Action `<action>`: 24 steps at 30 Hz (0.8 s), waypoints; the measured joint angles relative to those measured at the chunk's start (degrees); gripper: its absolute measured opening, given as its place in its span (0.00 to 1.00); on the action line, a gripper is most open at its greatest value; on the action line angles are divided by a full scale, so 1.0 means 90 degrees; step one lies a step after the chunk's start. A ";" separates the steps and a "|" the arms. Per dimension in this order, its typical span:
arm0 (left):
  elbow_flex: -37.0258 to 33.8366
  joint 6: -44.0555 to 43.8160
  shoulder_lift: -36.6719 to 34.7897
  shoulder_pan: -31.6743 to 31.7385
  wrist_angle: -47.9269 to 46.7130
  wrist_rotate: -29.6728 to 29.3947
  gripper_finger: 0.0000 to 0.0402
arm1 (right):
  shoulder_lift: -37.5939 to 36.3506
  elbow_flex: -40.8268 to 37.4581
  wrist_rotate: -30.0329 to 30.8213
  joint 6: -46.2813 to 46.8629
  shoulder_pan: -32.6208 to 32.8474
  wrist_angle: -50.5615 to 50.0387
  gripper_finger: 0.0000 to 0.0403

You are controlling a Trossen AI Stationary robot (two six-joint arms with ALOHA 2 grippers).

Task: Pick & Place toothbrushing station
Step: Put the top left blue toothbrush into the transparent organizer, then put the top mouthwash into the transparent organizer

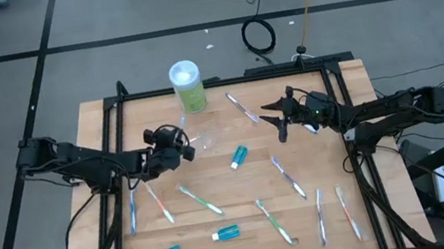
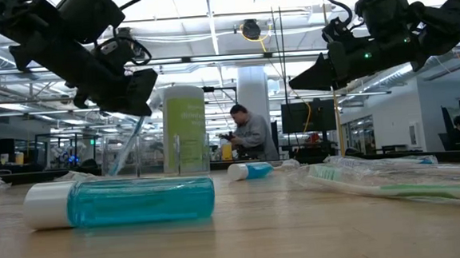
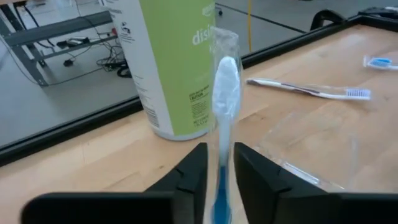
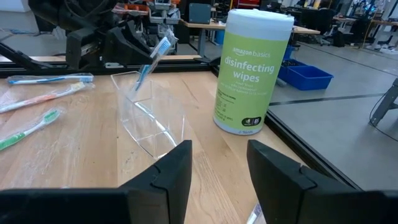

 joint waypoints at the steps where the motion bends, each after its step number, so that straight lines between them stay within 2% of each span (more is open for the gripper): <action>1: 0.0000 -0.0065 0.0000 0.0027 -0.0009 -0.0001 0.25 | 0.0000 0.0000 0.0000 0.0016 0.0000 0.0000 0.36; 9: 0.0000 -0.0244 0.0000 0.0232 -0.0126 0.0011 0.35 | 0.0000 0.0000 0.0000 0.0171 0.0000 0.0000 0.36; 24: 0.0002 0.0200 -0.0043 0.0324 -0.0243 0.0185 0.35 | 0.0000 0.0000 0.0000 0.0166 0.0000 -0.0330 0.36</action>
